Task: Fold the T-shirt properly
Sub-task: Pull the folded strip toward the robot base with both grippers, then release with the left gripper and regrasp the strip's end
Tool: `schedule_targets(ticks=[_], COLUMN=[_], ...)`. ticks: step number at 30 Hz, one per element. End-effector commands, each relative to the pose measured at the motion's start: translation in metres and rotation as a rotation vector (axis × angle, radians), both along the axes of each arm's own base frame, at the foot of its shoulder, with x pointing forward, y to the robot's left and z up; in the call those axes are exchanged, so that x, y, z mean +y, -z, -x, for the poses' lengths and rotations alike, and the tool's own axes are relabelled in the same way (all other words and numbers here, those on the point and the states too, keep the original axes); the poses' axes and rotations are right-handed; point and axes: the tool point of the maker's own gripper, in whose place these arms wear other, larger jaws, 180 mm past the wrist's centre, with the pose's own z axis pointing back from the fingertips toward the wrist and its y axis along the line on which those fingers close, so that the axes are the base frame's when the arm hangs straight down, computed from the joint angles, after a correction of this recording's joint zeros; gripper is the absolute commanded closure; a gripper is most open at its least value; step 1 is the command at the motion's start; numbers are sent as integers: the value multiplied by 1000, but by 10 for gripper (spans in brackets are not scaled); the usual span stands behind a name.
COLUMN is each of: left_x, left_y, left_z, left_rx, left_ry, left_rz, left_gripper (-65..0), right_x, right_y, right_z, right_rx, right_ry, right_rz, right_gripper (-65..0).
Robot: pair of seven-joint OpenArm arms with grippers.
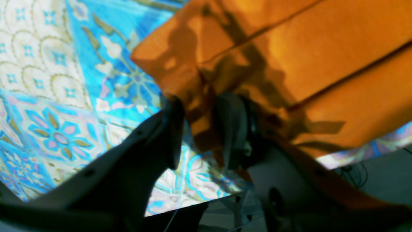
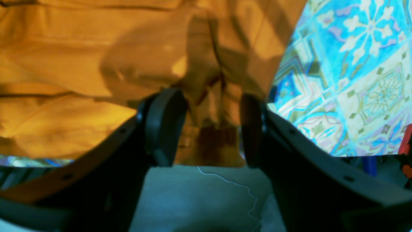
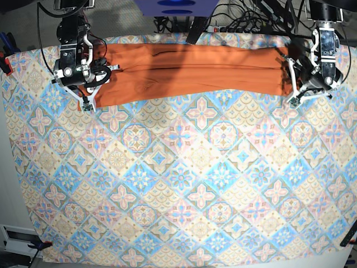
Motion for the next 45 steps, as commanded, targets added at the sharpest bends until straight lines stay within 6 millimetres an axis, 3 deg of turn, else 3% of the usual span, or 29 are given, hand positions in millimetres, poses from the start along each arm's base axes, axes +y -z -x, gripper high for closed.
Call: schedule_targets(ticks=[1, 11, 16, 22, 31, 36, 45], left_x=[8, 14, 10, 32, 17, 16, 35], left_y=[-9, -12, -13, -25, -64, -62, -65], left_z=[-8, -4, -2, -3, -2, 4, 18], left_rx=[-26, -40, -38, -79, -190, -177, -205], left_ry=[0, -47, -73, -161, -118, -116, -228], left_rz=[-22, 0, 49, 39, 69, 68, 64], left_gripper=[-198, -200, -263, -272, -276, -278, -280], right_x=[-4, -24, -23, -23, -23, -23, -23], right_y=[-7, -16, -21, -23, -25, -25, -24], right_z=[-7, -7, -10, -11, -14, -13, -12], right_rx=[-30, -65, -86, -94, -103, -100, -97], right_ry=[1, 107, 105, 104, 103, 103, 102], right_rz=[16, 20, 22, 24, 24, 25, 24], right_gripper=[-306, -307, -307, -307, -307, -308, -308])
